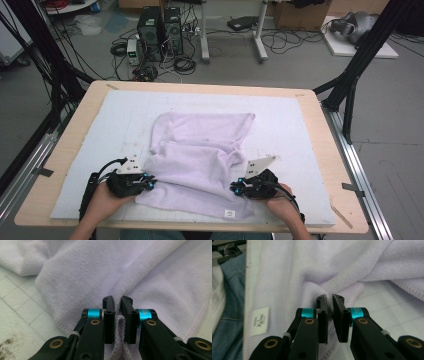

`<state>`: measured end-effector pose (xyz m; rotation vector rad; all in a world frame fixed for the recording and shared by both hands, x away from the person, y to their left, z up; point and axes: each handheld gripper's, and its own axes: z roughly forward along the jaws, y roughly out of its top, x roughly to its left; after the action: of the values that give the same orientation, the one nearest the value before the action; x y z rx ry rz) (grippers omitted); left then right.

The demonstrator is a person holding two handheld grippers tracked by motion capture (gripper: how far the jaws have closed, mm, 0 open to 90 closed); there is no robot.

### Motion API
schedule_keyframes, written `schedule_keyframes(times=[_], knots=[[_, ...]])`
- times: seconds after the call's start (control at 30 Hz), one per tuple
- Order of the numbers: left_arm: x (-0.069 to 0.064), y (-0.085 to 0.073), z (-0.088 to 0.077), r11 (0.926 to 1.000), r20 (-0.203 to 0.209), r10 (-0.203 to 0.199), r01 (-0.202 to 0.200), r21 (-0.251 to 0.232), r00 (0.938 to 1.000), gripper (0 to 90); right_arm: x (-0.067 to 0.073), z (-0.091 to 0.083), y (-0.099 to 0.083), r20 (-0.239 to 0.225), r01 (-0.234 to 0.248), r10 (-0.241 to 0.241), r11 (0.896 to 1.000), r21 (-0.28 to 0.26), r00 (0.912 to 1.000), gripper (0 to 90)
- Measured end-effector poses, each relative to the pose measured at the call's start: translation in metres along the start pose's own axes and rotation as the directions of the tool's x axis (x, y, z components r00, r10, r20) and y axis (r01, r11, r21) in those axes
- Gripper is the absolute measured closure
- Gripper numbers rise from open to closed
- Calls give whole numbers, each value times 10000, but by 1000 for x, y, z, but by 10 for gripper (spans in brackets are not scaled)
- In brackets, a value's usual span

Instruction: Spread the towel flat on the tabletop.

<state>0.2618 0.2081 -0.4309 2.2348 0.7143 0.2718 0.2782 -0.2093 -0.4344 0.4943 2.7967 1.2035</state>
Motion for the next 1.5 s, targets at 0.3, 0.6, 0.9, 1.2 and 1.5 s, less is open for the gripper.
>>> schedule_keyframes(times=[0.3,0.6,0.9,1.2,1.5], knots=[[-23,3,-39,9980,390,244,-221,-592,9989,777,23,-46,-7,6,191,-192,9949,-990,9998,813],[-2,16,-24,9971,-22,-26,24,-758,10000,520,2,-44,12,784,-152,255,9914,-1297,9966,634],[17,12,19,9989,-485,-127,149,453,9987,735,-24,11,8,1557,-470,377,9973,564,9871,701],[17,20,12,9991,-769,-205,176,-384,9968,866,-37,-10,6,2105,-799,719,9964,297,9749,882],[32,35,25,9987,-1784,-69,-22,-507,9839,865,-64,-33,10,3067,-1153,1053,9932,148,9460,882]])
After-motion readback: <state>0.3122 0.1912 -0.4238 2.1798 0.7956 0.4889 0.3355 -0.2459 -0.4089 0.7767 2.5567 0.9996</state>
